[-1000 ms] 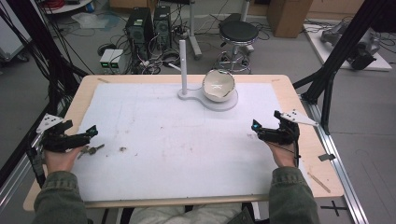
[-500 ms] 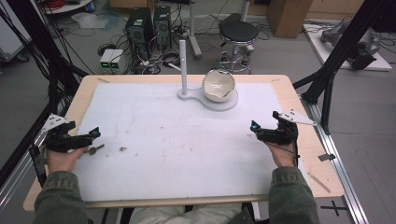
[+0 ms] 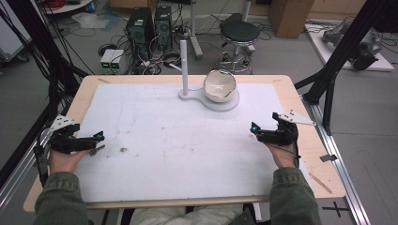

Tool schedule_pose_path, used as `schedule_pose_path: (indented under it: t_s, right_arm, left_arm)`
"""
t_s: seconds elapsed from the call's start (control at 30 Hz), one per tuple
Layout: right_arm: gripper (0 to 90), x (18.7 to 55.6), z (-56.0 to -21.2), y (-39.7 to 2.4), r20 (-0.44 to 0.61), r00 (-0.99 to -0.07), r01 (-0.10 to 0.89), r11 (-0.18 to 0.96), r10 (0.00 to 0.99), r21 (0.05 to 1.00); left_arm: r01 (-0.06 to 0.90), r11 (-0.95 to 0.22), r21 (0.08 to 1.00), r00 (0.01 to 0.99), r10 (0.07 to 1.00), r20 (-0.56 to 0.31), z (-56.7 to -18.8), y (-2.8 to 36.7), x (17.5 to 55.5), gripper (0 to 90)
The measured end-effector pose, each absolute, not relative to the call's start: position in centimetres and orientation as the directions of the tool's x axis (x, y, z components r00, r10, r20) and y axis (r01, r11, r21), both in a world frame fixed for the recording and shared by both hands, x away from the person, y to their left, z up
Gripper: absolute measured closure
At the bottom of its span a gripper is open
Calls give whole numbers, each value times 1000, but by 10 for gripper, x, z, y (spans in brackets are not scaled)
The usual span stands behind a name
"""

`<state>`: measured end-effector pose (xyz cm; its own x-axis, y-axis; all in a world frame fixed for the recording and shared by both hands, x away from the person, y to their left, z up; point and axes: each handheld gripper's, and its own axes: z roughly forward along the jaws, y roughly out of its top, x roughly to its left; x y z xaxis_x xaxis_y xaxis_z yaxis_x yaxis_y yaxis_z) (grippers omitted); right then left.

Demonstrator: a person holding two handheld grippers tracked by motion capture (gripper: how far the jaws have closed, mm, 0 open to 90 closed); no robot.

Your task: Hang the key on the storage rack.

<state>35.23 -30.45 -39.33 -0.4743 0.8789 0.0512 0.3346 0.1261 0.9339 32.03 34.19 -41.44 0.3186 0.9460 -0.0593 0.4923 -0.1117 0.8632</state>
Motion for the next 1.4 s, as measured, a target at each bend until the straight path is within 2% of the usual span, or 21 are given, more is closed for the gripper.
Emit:
schedule_pose_path:
  t_s: [0.77, 1.27, 1.4]
  right_arm:
    - [5, 353, -394, -304, 51, -479, 340, 132, 876, 931]
    - [5, 354, -395, -303, 48, -485, 344, 140, 873, 929]
    - [5, 354, -396, -303, 46, -488, 346, 145, 872, 927]
  left_arm:
    - [596, -207, 776, 389, 920, -53, -420, 336, 327, 17]
    - [659, -290, 694, 404, 915, -1, -427, 334, 330, 26]
    - [655, -308, 690, 422, 907, 5, -427, 333, 330, 83]
